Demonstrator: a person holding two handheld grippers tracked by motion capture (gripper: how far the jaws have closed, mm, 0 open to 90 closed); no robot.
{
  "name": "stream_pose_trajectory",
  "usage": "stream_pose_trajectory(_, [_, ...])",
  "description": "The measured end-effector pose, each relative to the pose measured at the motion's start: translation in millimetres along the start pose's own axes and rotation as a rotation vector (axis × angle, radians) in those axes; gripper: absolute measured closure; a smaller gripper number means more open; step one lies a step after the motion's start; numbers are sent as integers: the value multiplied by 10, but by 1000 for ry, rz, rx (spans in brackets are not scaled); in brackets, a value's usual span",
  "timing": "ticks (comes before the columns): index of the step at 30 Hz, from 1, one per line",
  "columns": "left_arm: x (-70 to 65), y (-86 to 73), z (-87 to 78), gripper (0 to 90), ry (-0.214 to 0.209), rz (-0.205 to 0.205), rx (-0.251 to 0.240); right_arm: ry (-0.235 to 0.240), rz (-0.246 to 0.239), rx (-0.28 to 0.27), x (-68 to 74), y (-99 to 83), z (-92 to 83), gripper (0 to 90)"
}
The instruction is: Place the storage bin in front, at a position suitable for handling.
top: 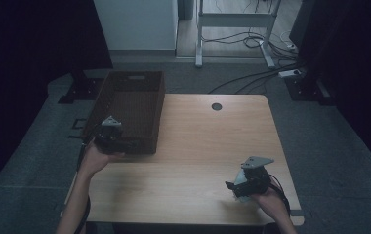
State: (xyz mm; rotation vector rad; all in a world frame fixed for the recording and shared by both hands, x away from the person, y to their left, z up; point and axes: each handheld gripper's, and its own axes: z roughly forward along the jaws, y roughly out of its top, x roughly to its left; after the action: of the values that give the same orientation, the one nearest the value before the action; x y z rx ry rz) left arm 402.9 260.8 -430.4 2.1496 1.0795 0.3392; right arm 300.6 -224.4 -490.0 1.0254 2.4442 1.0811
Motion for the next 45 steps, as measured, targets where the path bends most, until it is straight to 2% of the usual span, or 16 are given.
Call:
stream_pose_trajectory(4, [-38,-2,19,159,5,5,2,6,1,2,-3,-4,1,48])
stream_pose_trajectory(10, [-164,-10,19,249,-50,24,-13,13,-6,3,16,3,10,51])
stream_pose_trajectory(15, [-341,10,58,279,-30,59,0,12,-5,1,31,2,6,51])
stream_pose_trajectory(18, [-397,26,70,319,-36,65,2,11,-5,0,26,-2,0,51])
stream_pose_trajectory(25, [-573,99,97,434,-25,96,49,14,-2,1,17,-7,-9,52])
stream_pose_trajectory(35, [-809,251,199,552,-96,102,105,15,-3,-2,12,-19,-21,53])
stream_pose_trajectory(45, [-1008,385,320,630,-124,123,140,15,3,-6,4,-28,-29,55])
